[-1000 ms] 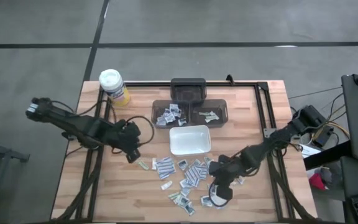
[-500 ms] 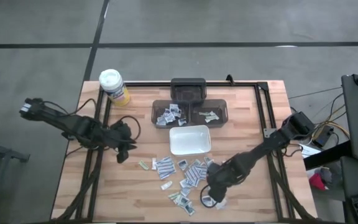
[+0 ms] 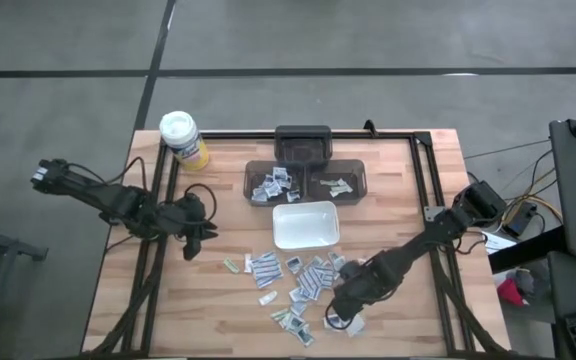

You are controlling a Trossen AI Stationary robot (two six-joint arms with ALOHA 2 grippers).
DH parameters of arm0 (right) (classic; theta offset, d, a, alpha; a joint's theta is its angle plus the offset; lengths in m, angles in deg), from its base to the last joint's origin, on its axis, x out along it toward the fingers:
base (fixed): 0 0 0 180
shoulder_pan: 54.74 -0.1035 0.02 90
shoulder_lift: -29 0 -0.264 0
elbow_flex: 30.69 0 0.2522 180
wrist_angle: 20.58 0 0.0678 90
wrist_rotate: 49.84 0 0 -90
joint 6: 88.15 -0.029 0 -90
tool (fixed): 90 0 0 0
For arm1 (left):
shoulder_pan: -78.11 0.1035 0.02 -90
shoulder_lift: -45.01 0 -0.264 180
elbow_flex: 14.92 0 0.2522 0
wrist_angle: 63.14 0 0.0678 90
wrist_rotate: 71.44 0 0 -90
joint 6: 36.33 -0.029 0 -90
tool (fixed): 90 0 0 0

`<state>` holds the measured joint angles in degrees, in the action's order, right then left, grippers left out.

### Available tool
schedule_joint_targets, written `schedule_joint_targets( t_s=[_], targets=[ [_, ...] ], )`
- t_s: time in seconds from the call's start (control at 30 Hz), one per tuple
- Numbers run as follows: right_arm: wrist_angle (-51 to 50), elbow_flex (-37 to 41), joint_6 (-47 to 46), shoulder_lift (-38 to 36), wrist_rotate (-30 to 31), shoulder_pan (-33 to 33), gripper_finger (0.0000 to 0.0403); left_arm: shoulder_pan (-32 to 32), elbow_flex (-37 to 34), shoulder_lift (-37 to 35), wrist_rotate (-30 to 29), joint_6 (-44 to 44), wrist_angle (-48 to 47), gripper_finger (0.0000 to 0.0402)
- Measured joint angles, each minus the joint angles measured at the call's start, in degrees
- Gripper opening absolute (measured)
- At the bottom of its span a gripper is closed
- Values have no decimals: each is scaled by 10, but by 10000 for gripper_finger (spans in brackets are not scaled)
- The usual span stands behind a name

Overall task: Pick & Place First Aid Supplies
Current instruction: Put the alcohol pad into the bottom left black bin

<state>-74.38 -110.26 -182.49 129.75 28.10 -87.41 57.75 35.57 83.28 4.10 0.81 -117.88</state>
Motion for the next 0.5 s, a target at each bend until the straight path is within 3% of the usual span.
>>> schedule_joint_targets(
  t_s=[0.5],
  targets=[
    [71, 54, -102, 0, 9, 0, 148, -5, -15, -53, -7, -30, 3, 104]
  ],
)
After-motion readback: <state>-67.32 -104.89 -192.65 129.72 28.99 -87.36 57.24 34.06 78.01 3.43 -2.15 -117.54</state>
